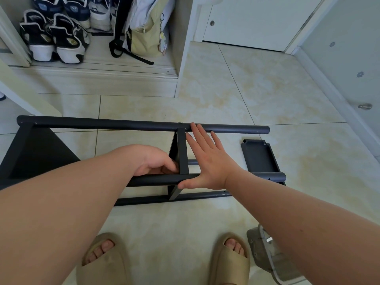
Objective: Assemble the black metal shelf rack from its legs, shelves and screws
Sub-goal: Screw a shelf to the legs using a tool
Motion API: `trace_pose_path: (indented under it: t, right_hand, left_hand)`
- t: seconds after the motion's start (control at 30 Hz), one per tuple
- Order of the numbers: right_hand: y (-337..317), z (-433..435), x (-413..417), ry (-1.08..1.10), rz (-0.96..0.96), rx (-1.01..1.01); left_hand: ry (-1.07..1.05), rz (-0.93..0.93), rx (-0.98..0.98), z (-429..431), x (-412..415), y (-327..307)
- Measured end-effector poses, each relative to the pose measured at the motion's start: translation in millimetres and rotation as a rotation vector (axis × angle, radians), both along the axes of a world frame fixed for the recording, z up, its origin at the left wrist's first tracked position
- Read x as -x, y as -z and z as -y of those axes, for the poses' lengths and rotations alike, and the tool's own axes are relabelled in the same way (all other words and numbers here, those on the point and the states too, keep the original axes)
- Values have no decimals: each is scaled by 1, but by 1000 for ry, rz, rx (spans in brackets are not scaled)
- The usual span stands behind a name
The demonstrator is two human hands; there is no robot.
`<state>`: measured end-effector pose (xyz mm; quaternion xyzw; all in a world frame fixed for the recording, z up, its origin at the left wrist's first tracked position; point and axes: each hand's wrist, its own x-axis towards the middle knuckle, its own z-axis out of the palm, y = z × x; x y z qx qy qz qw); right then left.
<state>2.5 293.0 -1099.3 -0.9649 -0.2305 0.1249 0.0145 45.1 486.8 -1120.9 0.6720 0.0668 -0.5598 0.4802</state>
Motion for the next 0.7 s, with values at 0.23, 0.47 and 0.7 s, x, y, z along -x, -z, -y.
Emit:
trace_pose_path:
  t: [0.23,0.47,0.7]
  right_hand:
    - [0,0,0,1,1,-7]
    - [2,2,-2,-6,4,-4]
    - [3,2,-1,-8,6,-4]
  left_hand:
    - [7,23,-92,3,0,3]
    - [32,1,-35,0,-1,0]
    - [18,25,-86,2,0,0]
